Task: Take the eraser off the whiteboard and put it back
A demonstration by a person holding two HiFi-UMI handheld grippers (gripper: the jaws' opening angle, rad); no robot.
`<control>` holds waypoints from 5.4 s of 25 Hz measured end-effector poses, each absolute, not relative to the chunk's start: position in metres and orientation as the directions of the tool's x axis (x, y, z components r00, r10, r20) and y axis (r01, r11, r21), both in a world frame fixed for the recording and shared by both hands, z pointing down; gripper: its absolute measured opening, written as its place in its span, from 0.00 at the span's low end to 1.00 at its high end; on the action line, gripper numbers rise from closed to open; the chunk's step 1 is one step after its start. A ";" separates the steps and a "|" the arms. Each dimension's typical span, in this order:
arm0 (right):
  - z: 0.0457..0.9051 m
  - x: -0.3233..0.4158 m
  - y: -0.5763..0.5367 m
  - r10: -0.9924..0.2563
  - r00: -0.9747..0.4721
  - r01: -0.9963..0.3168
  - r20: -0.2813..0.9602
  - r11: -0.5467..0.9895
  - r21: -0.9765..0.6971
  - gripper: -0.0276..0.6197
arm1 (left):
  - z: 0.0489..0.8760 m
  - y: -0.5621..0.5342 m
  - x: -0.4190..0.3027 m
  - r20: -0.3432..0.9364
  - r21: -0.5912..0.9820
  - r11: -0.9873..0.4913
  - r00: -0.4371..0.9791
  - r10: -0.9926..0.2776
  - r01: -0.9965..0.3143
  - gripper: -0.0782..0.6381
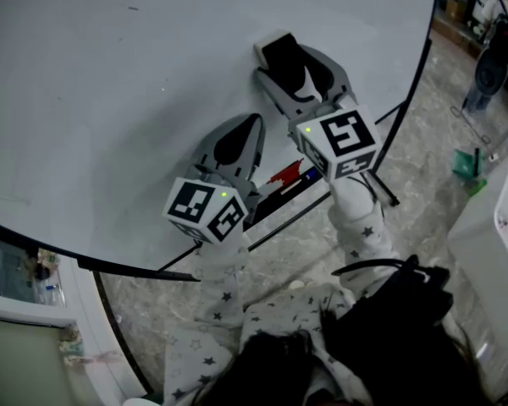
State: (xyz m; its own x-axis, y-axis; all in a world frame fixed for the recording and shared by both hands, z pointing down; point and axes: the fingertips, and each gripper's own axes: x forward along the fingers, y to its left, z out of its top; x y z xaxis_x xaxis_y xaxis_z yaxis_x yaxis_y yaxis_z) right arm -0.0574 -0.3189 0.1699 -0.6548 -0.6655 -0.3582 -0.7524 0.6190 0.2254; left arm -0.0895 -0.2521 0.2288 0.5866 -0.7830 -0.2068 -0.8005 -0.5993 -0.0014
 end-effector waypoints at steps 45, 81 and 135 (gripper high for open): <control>0.236 -0.004 -0.261 -0.706 -0.672 -0.728 -0.223 0.685 0.026 0.44 | 0.256 -0.217 -0.045 -0.156 0.053 -0.664 0.651 -0.743 -0.746 0.11; 0.243 -0.014 -0.256 -0.690 -0.685 -0.710 -0.233 0.705 0.001 0.44 | 0.259 -0.209 -0.061 -0.164 0.061 -0.650 0.634 -0.756 -0.758 0.11; 0.168 -0.070 -0.305 -0.673 -0.630 -0.773 -0.387 0.590 0.231 0.44 | 0.209 -0.240 -0.110 -0.226 -0.045 -0.559 0.553 -0.802 -0.828 0.11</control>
